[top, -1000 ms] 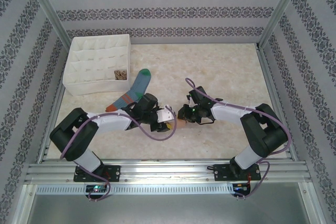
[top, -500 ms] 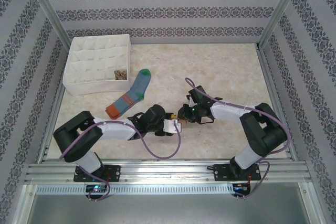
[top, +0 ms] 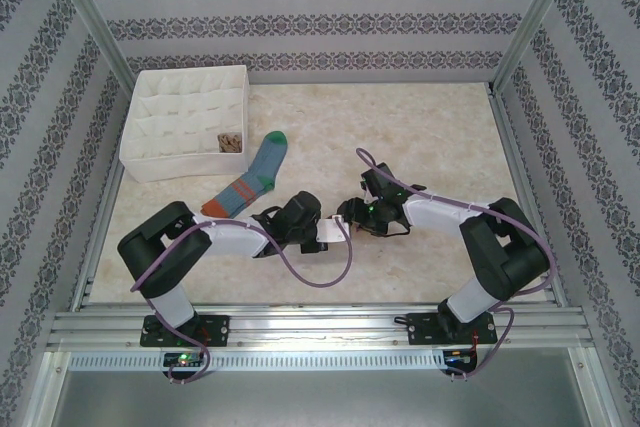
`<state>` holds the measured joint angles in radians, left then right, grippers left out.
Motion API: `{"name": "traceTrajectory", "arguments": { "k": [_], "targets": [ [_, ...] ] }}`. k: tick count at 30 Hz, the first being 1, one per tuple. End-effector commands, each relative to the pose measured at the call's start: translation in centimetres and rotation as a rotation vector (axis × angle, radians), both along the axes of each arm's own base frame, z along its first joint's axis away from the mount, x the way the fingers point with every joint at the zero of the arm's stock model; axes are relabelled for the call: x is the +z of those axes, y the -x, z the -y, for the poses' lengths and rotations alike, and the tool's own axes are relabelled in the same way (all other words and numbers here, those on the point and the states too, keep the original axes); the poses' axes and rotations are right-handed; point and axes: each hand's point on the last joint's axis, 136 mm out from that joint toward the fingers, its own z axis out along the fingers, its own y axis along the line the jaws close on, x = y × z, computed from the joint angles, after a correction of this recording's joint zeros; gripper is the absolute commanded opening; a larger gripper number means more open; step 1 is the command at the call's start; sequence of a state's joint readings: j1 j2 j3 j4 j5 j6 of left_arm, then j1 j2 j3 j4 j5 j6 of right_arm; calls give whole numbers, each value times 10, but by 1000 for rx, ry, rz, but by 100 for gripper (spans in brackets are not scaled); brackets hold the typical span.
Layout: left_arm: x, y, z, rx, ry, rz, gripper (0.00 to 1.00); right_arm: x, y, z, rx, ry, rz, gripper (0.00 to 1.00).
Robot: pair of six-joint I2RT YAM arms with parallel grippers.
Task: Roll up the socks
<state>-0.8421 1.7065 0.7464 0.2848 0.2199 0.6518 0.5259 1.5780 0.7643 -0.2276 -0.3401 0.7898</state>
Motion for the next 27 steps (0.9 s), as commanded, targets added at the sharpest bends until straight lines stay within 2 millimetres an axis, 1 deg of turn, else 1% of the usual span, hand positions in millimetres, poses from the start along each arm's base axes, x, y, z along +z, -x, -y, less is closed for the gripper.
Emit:
{"name": "traceTrajectory", "arguments": {
  "k": [1,5,8,13,15,20,27],
  "targets": [
    [3,7,-1,46,163,-222,0,-7,20,8,-70,-7,-87,70],
    [12,0,2,78,274,-288,0,-6,20,2,-107,-38,-97,71],
    [15,-2,4,78,312,-320,0,-7,22,0,-125,-46,-112,72],
    [22,8,6,2,341,-363,0,-7,19,-4,-157,-72,-112,72],
    [23,8,4,3,348,-373,0,-4,16,-7,-169,-93,-109,72],
    [23,4,1,12,365,-386,0,2,6,-21,-207,-167,-110,72],
    [23,2,1,11,377,-391,0,11,4,-42,-194,-214,-122,72]
  ]
}}
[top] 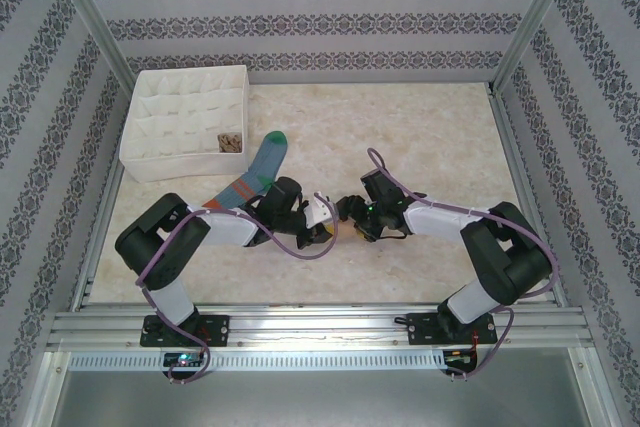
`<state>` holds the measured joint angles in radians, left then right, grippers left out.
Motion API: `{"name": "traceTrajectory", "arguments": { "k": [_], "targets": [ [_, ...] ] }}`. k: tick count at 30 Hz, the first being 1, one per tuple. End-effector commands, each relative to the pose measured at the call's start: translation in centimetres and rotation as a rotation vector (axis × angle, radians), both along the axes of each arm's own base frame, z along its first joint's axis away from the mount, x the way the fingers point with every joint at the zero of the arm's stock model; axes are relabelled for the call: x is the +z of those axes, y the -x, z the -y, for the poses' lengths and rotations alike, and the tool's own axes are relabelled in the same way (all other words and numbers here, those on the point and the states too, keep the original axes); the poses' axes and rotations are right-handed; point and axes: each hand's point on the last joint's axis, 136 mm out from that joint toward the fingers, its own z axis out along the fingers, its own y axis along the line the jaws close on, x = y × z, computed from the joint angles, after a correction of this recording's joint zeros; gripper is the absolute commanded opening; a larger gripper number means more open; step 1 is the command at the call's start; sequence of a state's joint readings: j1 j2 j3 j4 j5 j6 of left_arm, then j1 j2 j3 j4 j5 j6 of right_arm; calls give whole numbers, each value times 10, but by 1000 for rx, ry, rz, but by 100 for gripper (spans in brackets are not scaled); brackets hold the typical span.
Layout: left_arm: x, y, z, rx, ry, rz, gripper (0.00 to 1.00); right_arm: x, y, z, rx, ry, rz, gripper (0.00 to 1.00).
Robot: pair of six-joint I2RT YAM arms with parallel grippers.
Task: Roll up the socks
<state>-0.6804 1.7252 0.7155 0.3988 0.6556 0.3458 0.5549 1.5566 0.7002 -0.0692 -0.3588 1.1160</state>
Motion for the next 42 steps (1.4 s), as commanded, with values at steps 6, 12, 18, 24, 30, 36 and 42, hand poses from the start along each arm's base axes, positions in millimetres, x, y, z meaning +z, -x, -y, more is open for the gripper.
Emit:
{"name": "traceTrajectory", "arguments": {
  "k": [6,12,18,24,30,36,42],
  "targets": [
    [2,-1,-1,-6,52,-4,0,14,2,-32,34,-93,-11,63],
    [-2,-1,-2,-5,46,-6,0,31,-3,-34,30,-116,33,39],
    [-1,-4,-5,24,40,3,18,46,-10,-27,52,-73,127,15],
    [26,-16,-22,134,60,110,55,75,-22,-14,93,66,295,10],
    [73,-28,-50,231,91,139,99,105,-50,-5,146,218,434,8],
    [129,-56,-96,478,161,153,99,127,-86,-20,251,325,515,7],
    [160,-112,-202,1059,128,37,99,163,-130,-56,323,348,642,7]
  ]
}}
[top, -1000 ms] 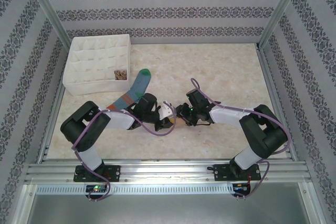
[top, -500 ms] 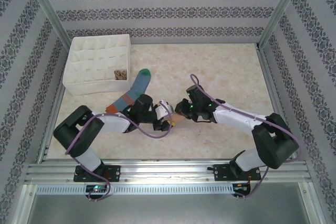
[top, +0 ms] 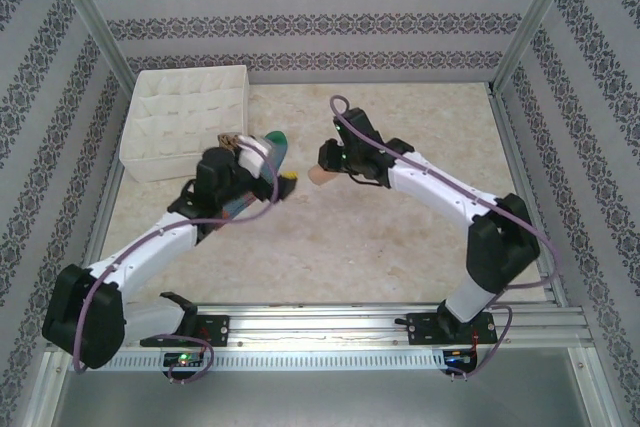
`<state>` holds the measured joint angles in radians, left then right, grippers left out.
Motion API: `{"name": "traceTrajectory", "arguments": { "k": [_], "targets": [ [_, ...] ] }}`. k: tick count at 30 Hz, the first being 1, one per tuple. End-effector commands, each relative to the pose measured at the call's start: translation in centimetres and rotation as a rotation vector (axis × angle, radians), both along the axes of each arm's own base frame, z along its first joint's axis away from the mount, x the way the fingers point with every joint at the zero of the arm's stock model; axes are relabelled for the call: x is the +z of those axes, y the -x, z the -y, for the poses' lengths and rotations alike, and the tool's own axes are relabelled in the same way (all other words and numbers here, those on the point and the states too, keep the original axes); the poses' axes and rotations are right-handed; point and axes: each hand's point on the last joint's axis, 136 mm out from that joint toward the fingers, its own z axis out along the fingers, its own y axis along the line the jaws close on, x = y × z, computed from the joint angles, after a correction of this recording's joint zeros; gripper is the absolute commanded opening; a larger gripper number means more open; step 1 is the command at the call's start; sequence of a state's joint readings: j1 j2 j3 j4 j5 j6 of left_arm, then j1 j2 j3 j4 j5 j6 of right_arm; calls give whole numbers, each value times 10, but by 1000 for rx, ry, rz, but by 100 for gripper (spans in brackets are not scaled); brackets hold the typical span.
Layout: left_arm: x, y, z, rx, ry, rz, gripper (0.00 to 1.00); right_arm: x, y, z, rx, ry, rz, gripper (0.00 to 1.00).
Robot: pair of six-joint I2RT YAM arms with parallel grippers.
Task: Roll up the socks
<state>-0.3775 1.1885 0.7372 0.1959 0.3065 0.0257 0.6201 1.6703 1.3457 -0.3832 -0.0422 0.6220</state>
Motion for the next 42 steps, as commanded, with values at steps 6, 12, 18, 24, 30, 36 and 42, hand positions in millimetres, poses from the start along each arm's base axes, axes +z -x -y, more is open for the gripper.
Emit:
{"name": "traceTrajectory", "arguments": {
  "k": [6,12,18,24,30,36,42],
  "targets": [
    [6,-42,-106,436,-45,-188,99,49,-58,-64,154,97,204,7],
    [-8,-75,-148,513,105,-363,91,70,-93,-111,214,123,324,7],
    [-53,-91,-160,533,7,-491,72,72,-114,-138,244,138,391,8],
    [-94,-104,-149,480,-14,-605,59,59,-124,-149,249,132,389,9],
    [-108,-95,-128,441,-49,-652,54,48,-125,-141,233,156,362,9],
    [-114,-73,-104,410,-38,-698,55,41,-123,-121,185,128,313,9],
    [-113,-46,-69,348,-40,-722,55,45,-112,-102,172,140,308,9]
  ]
}}
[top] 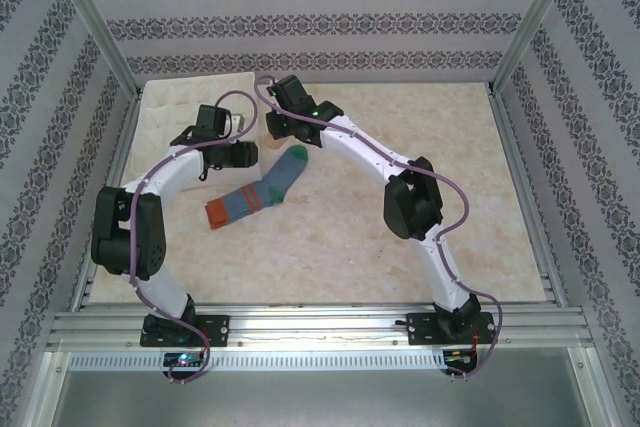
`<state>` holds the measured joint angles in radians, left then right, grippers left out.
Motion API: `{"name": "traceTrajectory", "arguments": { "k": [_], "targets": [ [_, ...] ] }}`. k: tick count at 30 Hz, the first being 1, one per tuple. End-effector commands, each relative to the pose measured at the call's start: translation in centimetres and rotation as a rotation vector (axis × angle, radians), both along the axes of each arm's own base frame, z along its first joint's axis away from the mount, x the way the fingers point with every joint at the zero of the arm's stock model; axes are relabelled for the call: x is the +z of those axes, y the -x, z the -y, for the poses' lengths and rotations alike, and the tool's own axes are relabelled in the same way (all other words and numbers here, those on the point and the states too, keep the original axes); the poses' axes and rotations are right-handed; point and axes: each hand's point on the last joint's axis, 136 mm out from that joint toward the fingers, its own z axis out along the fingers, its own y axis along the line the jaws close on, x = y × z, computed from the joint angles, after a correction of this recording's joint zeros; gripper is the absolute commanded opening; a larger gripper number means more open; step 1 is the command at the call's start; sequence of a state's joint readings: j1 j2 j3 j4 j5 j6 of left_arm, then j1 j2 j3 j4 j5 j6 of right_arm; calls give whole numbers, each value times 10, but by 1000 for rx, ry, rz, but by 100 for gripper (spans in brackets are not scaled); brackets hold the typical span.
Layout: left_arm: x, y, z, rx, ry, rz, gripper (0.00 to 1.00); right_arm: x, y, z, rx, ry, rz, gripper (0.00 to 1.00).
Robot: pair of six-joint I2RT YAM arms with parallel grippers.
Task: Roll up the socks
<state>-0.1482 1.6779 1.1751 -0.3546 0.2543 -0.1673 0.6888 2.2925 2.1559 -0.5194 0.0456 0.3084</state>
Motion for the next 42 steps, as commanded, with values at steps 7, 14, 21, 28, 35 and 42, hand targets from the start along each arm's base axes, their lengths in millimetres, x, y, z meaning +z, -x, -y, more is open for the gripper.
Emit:
{"name": "traceTrajectory", "arguments": {
  "k": [7,14,21,28,35,42],
  "targets": [
    [7,58,50,-84,42,-61,58,51,14,34,-61,-60,78,9],
    [64,58,40,-115,-3,88,66,48,24,24,-3,-21,111,9],
    [80,44,10,-17,40,90,67,47,26,-10,96,58,182,8],
    [61,26,-5,89,160,12,60,33,11,-27,132,126,216,8],
    [39,13,-12,146,254,-53,42,10,8,-45,211,160,220,7],
    [15,11,-17,165,271,-115,35,-17,-4,-45,224,242,229,7]
  ]
}}
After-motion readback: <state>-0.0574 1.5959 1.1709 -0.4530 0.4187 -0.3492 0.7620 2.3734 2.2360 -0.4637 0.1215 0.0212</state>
